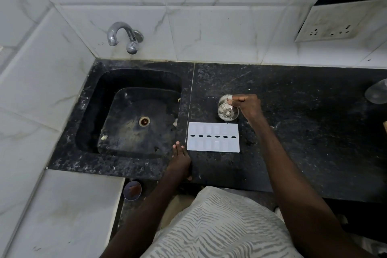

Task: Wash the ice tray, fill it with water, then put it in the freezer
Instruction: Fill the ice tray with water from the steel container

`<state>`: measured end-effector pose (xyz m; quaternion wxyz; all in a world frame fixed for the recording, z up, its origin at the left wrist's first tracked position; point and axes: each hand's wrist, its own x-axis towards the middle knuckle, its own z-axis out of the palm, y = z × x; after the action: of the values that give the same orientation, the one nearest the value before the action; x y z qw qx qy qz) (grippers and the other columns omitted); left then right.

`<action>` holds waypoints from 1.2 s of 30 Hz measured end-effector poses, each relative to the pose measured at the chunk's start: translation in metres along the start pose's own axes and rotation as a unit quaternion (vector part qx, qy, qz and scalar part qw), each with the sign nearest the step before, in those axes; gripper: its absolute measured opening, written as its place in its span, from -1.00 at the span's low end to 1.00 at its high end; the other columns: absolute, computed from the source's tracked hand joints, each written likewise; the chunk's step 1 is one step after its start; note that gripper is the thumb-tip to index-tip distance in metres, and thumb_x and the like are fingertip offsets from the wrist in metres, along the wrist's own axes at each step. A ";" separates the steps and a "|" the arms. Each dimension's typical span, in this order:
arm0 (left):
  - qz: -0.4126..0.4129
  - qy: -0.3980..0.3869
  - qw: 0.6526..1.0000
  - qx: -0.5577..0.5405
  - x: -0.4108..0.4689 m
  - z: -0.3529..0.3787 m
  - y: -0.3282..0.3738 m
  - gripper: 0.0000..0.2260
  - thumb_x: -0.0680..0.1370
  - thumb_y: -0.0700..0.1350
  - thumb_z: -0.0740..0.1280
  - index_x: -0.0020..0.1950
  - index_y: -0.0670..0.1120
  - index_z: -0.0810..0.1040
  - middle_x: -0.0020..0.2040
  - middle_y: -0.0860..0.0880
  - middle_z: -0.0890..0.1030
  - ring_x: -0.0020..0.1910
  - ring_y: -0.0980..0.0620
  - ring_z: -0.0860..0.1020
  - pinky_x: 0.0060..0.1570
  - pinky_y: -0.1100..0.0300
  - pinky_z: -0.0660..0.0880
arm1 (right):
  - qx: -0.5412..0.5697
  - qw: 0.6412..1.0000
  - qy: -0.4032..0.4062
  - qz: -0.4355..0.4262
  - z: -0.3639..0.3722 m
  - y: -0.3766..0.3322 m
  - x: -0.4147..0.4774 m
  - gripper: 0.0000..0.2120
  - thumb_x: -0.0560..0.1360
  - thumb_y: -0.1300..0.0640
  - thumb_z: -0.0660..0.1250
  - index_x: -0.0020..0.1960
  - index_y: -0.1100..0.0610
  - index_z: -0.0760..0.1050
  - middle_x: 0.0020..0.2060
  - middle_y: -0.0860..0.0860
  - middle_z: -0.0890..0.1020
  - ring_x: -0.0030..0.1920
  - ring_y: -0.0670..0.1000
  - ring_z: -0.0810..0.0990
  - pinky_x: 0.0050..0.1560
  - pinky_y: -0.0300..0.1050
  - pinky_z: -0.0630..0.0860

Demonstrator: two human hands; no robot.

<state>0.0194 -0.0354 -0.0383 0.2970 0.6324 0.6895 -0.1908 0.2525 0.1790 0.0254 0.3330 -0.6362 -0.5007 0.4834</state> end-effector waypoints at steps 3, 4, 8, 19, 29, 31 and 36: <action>-0.001 -0.004 1.000 -0.003 0.001 -0.001 0.000 0.14 0.43 -0.05 0.58 0.58 -0.42 -0.23 0.58 -0.44 -0.26 0.60 -0.40 -0.22 0.59 -0.16 0.02 | -0.006 1.000 -0.001 -0.001 0.000 0.001 0.001 -0.74 0.37 0.27 0.62 0.04 0.22 0.74 -0.07 0.08 0.77 -0.10 0.04 0.76 0.03 0.01 0.71; -0.002 -0.002 1.000 -0.001 0.001 0.000 0.000 0.13 0.44 -0.06 0.58 0.58 -0.42 -0.23 0.58 -0.44 -0.25 0.60 -0.40 -0.22 0.59 -0.16 0.03 | -0.007 1.000 -0.001 -0.001 0.000 0.001 0.001 -0.74 0.37 0.26 0.62 0.05 0.22 0.74 -0.07 0.08 0.77 -0.10 0.03 0.76 0.03 0.00 0.71; 0.000 0.002 1.000 0.006 0.004 0.004 -0.001 0.15 0.43 -0.01 0.58 0.58 -0.42 -0.22 0.58 -0.44 -0.25 0.60 -0.40 -0.22 0.57 -0.16 0.07 | -0.013 1.000 -0.002 -0.006 -0.001 -0.003 -0.001 -0.74 0.38 0.26 0.62 0.06 0.22 0.74 -0.06 0.08 0.77 -0.12 -0.02 0.75 -0.05 -0.14 0.70; -0.003 0.018 1.000 0.018 0.003 0.004 -0.001 0.11 0.46 -0.01 0.56 0.59 -0.42 -0.20 0.59 -0.44 -0.22 0.61 -0.40 -0.18 0.57 -0.15 0.12 | -0.011 1.000 0.012 -0.007 -0.002 -0.009 0.001 -0.77 0.38 0.27 0.61 0.03 0.23 0.74 -0.09 0.06 0.76 -0.19 -0.09 0.72 -0.13 -0.28 0.66; 0.001 0.013 1.000 0.017 0.002 0.002 0.000 0.12 0.44 -0.03 0.57 0.58 -0.43 -0.21 0.59 -0.44 -0.23 0.61 -0.40 -0.18 0.57 -0.16 0.12 | -0.014 0.999 -0.020 -0.026 0.011 -0.008 0.001 -0.81 0.36 0.21 0.63 -0.03 0.17 0.76 -0.13 0.02 0.78 -0.10 -0.01 0.76 0.05 0.00 0.69; 0.000 0.013 1.000 0.020 0.003 0.002 0.000 0.14 0.43 -0.01 0.58 0.58 -0.43 -0.21 0.59 -0.45 -0.22 0.61 -0.40 -0.17 0.56 -0.16 0.14 | -0.012 0.999 -0.025 -0.027 0.016 -0.008 -0.001 -0.79 0.36 0.20 0.64 -0.01 0.18 0.76 -0.12 0.03 0.78 -0.08 0.02 0.76 0.05 0.01 0.69; -0.002 0.015 1.000 0.020 0.004 0.004 0.000 0.16 0.42 0.01 0.59 0.58 -0.42 -0.21 0.59 -0.45 -0.22 0.61 -0.41 -0.17 0.56 -0.15 0.13 | -0.020 0.999 -0.029 -0.032 0.024 -0.009 -0.003 -0.75 0.34 0.22 0.65 0.00 0.19 0.75 -0.11 0.03 0.77 -0.12 -0.02 0.76 0.03 -0.04 0.70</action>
<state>0.0201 -0.0350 -0.0434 0.2736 0.6394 0.6913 -0.1961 0.2272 0.1775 0.0271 0.3209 -0.6119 -0.5396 0.4810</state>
